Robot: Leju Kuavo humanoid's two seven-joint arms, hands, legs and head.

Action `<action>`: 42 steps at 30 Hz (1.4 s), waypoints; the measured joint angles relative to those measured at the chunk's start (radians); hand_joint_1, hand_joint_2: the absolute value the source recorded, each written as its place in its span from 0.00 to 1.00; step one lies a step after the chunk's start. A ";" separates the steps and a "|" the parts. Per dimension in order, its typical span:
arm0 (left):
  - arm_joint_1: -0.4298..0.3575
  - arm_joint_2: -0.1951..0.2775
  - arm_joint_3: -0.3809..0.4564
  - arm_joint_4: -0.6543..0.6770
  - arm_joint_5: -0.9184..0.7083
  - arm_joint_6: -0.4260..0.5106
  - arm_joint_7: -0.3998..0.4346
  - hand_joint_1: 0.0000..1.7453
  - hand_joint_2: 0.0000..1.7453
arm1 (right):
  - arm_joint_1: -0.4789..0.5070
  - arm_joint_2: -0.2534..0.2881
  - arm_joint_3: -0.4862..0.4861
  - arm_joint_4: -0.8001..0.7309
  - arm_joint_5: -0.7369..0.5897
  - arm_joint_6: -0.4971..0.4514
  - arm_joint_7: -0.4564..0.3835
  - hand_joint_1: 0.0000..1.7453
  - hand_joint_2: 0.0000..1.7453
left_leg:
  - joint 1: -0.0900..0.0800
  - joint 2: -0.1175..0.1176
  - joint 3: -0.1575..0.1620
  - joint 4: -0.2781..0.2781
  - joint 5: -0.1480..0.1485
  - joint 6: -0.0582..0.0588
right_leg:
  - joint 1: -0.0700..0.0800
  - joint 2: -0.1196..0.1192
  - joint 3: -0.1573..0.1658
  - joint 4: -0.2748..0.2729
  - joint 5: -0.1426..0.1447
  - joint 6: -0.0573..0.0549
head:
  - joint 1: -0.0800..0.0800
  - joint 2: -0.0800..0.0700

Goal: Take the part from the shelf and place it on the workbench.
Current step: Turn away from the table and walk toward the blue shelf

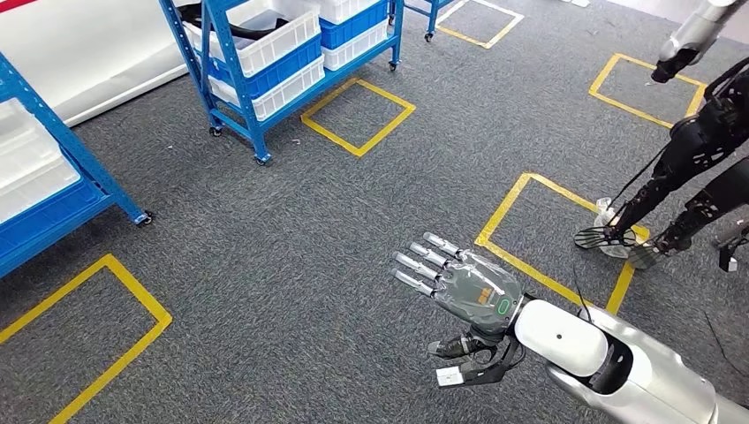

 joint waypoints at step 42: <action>-0.005 -0.016 0.001 -0.015 0.001 0.000 0.014 0.00 1.00 | 0.022 0.006 0.007 0.006 0.002 -0.002 0.007 0.00 0.00 | 0.006 -0.125 -0.016 0.008 0.011 0.000 | -0.015 0.174 -0.020 0.001 0.023 0.004 | 0.001 0.000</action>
